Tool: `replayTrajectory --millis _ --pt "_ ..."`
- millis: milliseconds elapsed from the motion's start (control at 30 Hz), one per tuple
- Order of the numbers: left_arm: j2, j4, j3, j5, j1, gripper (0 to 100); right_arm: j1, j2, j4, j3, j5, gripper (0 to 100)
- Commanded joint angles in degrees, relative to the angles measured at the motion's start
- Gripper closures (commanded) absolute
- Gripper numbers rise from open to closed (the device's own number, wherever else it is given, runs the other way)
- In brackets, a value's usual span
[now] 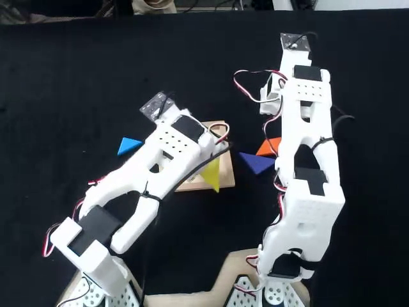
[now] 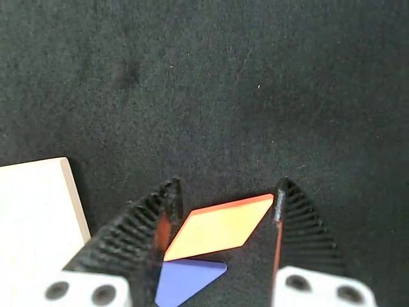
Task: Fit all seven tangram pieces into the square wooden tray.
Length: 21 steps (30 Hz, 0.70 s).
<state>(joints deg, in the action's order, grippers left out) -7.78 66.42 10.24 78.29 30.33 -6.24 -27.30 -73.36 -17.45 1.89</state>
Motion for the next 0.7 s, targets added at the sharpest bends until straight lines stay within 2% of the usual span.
replayTrajectory --millis 0,100,267,333,400,567,667 --pt "2.99 -0.79 -0.31 2.73 -1.54 93 -1.49 3.56 0.7 -1.98 0.79 76.6" --pt "2.99 -1.14 -0.04 1.41 -1.45 93 -1.49 3.47 0.7 -1.98 0.79 76.6" --pt "2.99 -2.9 3.47 6.15 -2.51 93 -1.49 3.47 0.7 -1.98 0.79 76.6" --pt "2.99 -3.69 4.18 5.71 -2.59 93 -1.49 3.38 0.7 -1.98 0.79 76.6" --pt "2.99 -3.6 4.0 3.69 -2.24 93 -1.49 3.38 0.7 -1.98 0.79 76.6" --pt "3.52 -3.52 3.82 -6.77 -2.33 93 -1.49 3.38 0.7 -1.98 0.79 76.6" --pt "3.52 -2.99 2.51 -9.23 -2.59 93 -1.49 3.47 0.62 -1.98 0.79 76.6"
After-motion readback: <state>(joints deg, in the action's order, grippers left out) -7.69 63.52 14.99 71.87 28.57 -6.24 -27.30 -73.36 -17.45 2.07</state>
